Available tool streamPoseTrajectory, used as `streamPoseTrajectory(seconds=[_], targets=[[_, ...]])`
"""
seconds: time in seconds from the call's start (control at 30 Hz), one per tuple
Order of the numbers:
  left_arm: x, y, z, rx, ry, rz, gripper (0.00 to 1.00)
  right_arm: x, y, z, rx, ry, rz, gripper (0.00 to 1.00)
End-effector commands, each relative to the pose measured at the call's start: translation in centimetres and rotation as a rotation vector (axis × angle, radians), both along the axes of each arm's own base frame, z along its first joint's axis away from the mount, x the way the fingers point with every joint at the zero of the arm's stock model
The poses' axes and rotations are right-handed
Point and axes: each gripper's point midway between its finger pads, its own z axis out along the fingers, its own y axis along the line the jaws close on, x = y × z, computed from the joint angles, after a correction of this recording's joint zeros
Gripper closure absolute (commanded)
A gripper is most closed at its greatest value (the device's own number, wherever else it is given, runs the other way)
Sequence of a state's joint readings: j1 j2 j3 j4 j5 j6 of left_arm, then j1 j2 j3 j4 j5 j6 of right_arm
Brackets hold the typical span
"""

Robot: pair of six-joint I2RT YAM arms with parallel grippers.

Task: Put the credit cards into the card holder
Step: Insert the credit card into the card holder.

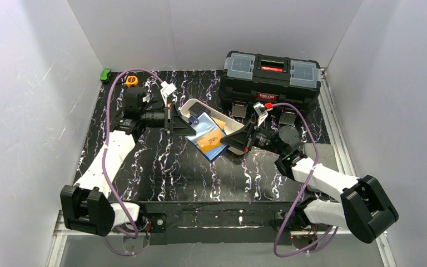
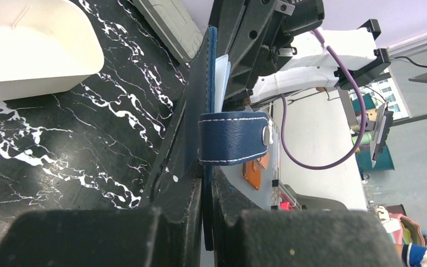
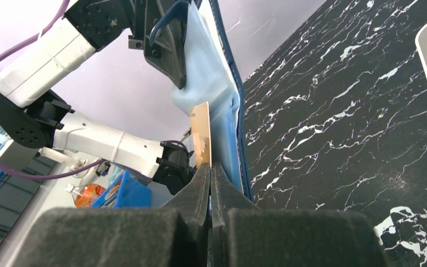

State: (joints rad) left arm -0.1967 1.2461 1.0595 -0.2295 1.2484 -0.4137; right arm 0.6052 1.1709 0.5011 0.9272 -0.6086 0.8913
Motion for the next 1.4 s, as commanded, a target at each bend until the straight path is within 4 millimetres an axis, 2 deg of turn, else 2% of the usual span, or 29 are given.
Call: streamPoseTrajectory(seconds=[0.0, 0.5, 0.73, 0.93, 1.13, 1.37], targets=[[-2.7, -0.7, 1.9, -0.05, -0.021, -0.091, 1.0, 1.2, -0.2, 2.3, 0.08, -0.049, -0.04, 0.99], [-3.1, -1.4, 3.0, -0.065, -0.036, -0.121, 1.0, 1.5, 0.5, 1.9, 0.054, -0.039, -0.007, 0.99], [-3.8, -1.5, 3.3, -0.079, -0.055, -0.154, 1.0, 0.7, 0.1, 0.2, -0.038, -0.043, 0.023, 0.99], [-4.6, -1.5, 3.7, -0.092, -0.067, -0.189, 1.0, 0.1, 0.2, -0.4, -0.094, -0.059, 0.09, 0.99], [-6.1, -2.0, 4.0, -0.107, -0.073, -0.259, 1.0, 0.5, 0.7, 0.5, -0.07, -0.054, 0.13, 0.99], [-6.9, -2.1, 3.7, -0.108, -0.07, -0.286, 1.0, 1.0, 1.1, 1.9, -0.039, -0.078, 0.131, 0.99]])
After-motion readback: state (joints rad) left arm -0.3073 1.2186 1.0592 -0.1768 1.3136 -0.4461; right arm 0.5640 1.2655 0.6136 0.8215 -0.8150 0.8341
